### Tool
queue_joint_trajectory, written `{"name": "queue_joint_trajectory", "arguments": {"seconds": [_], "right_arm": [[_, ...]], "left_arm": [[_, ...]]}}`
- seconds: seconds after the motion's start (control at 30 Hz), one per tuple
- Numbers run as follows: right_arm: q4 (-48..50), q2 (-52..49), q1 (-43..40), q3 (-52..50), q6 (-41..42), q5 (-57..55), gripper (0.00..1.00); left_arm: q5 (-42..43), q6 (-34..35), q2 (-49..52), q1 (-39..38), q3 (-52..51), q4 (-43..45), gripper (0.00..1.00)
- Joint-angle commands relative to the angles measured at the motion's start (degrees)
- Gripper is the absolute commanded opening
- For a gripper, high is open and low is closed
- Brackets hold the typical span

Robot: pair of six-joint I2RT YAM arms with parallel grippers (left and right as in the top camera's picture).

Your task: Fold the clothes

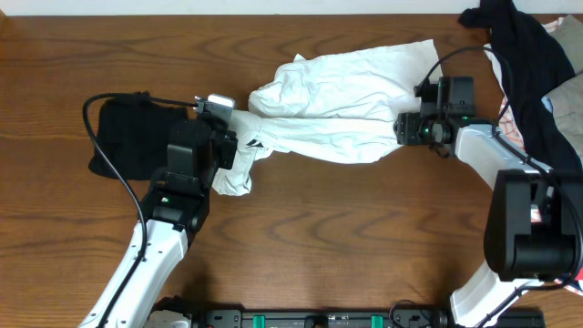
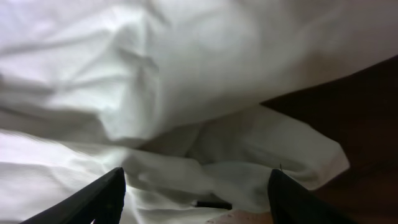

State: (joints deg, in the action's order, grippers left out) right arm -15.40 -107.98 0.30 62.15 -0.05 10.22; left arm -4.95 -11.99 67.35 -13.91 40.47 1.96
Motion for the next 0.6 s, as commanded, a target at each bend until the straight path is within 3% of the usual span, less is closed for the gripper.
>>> {"name": "queue_joint_trajectory", "arguments": {"seconds": [0.0, 0.23, 0.33, 0.57], "right_arm": [[-0.07, -1.75, -0.28, 0.35, -5.97, -1.27, 0.71], [-0.44, -1.49, -0.31, 0.44, -19.65, -9.2, 0.8], [-1.75, 0.28, -0.28, 0.68, -29.66, -12.94, 0.83], [-2.16, 1.95, -1.49, 0.74, -35.45, -15.04, 0.86]], "left_arm": [[-1.11, 0.31, -1.14, 0.28, 0.28, 0.52, 0.06], [-1.11, 0.33, -1.14, 0.28, 0.28, 0.72, 0.06], [-1.11, 0.31, -1.14, 0.31, 0.26, 0.76, 0.06], [-1.18, 0.35, -1.14, 3.04, 0.28, 3.72, 0.06]]}}
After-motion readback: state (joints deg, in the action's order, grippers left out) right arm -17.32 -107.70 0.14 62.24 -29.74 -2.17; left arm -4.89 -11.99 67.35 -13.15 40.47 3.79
